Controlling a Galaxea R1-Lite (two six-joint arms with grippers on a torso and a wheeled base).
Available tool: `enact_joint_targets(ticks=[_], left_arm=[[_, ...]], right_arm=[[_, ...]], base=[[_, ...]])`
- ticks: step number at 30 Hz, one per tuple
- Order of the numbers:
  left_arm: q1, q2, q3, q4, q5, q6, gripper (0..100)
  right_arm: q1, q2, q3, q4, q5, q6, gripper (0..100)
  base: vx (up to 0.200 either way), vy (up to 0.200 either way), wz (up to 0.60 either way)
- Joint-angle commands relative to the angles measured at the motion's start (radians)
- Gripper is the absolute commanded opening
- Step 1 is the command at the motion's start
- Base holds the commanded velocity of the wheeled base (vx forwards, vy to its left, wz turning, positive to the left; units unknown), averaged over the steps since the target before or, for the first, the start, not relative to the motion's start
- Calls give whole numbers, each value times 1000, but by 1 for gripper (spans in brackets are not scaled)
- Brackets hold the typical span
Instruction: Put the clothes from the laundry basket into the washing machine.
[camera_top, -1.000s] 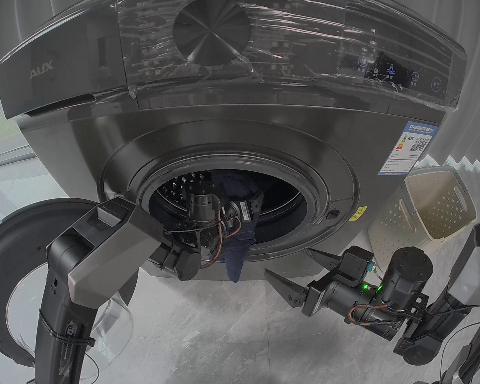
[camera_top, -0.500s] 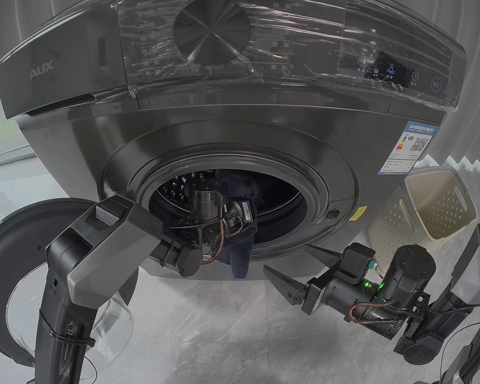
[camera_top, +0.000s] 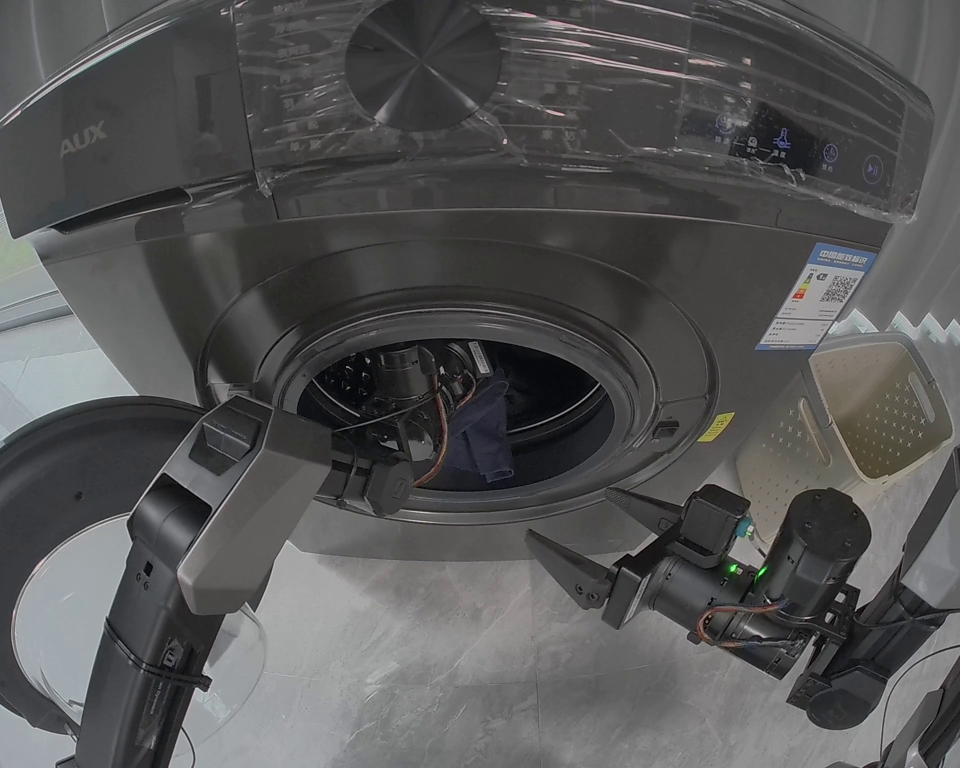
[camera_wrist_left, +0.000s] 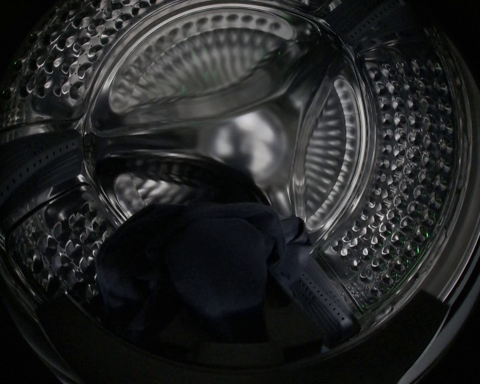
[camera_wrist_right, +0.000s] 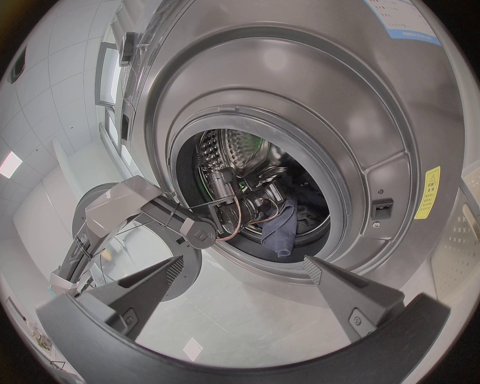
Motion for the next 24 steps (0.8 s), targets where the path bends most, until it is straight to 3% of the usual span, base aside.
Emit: enact_joint_targets(ticks=[1,6,10,15,16,20,24], left_arm=[[-9,32,-1,-2,1,0,100],[-25,-27,115,16,-22,0,100],[-30,-83,243,41,-73,0,100],[-29,-76,290,37,-88,18,100],[-29,-76,290,37,-88,18,0],[-22,-36,260,45,-94,46,0],[-19,-24,220,47,-94,44,0]], right_arm=[[1,5,1,-1,0,0,100],[-1,5,1,-1,0,0,100],[1,9,-1,-1,0,0,100],[8,11,-1,-1,0,0,100],[8,11,-1,-1,0,0,100],[8,6,-3,-2,0,0,100],[10,8,-6,-1,0,0,100]], base=[[0,0,0],[0,0,0],[0,0,0],[0,0,0],[0,0,0],[0,0,0],[0,0,0]])
